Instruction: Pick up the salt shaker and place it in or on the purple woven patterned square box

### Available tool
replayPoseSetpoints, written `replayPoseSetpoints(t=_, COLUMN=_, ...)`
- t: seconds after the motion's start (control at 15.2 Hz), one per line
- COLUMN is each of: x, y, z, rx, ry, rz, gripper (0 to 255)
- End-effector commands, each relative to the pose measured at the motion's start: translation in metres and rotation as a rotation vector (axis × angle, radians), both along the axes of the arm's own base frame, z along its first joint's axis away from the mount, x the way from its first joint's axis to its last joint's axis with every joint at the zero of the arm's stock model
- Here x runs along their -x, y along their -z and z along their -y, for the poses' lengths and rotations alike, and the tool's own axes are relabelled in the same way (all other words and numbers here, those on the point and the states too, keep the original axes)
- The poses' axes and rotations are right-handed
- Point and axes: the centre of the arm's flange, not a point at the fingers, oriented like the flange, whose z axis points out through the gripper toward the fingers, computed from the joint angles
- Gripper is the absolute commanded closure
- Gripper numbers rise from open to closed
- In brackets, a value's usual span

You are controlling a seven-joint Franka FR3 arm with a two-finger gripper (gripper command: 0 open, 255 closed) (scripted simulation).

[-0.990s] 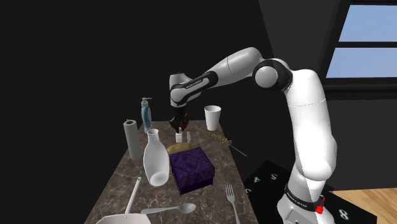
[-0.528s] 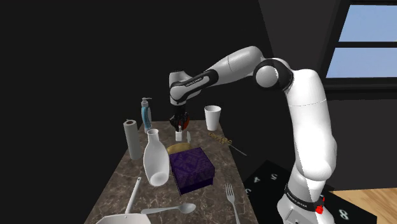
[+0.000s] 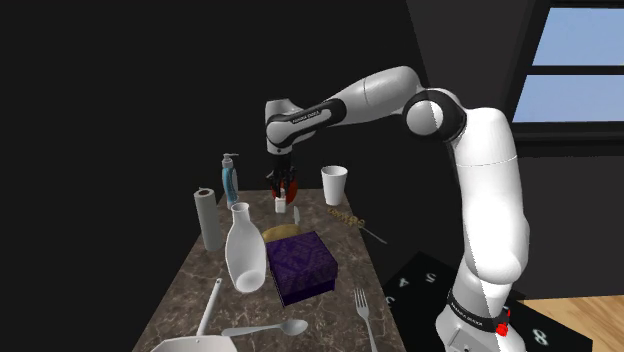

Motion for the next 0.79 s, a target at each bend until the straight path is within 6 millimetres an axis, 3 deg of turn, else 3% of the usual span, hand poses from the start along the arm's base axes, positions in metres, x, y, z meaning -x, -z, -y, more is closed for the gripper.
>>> replayPoseSetpoints(t=0.0, x=0.0, y=-0.011, z=0.0, rx=0.0, ry=0.0, rz=0.0, gripper=255)
replayPoseSetpoints(t=0.73, x=0.0, y=-0.069, z=0.0, rx=0.0, ry=0.0, rz=0.0, gripper=255)
